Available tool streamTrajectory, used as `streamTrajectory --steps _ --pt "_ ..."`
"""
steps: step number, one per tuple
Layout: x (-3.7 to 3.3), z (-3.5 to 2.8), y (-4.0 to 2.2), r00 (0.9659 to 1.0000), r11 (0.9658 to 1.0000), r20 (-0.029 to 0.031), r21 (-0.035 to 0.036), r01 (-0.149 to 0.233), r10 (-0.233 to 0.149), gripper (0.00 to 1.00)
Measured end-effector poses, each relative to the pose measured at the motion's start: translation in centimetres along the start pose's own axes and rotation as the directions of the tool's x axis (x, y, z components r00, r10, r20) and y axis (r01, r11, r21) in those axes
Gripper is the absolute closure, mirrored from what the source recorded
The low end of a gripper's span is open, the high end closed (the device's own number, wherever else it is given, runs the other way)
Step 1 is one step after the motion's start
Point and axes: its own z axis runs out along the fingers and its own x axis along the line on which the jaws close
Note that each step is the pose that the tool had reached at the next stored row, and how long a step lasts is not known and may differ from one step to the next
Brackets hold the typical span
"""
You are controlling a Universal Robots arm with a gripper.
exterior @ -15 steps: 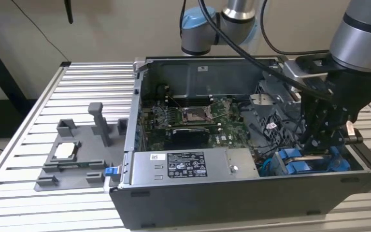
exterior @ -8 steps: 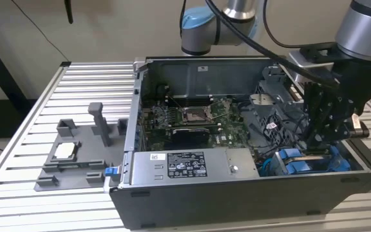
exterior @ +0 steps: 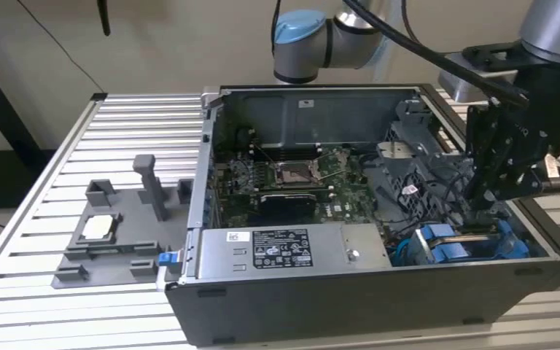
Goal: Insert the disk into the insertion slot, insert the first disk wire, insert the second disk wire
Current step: 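Insert the second disk wire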
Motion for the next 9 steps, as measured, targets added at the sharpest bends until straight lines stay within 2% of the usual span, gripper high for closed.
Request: streamTrajectory --steps 3,9 --pt "0.00 -0.38 -0.03 1.0000 1.0000 0.0000 0.0000 0.000 0.000 0.76" --pt "0.00 -0.41 -0.03 1.0000 1.0000 0.0000 0.0000 0.000 0.000 0.76"
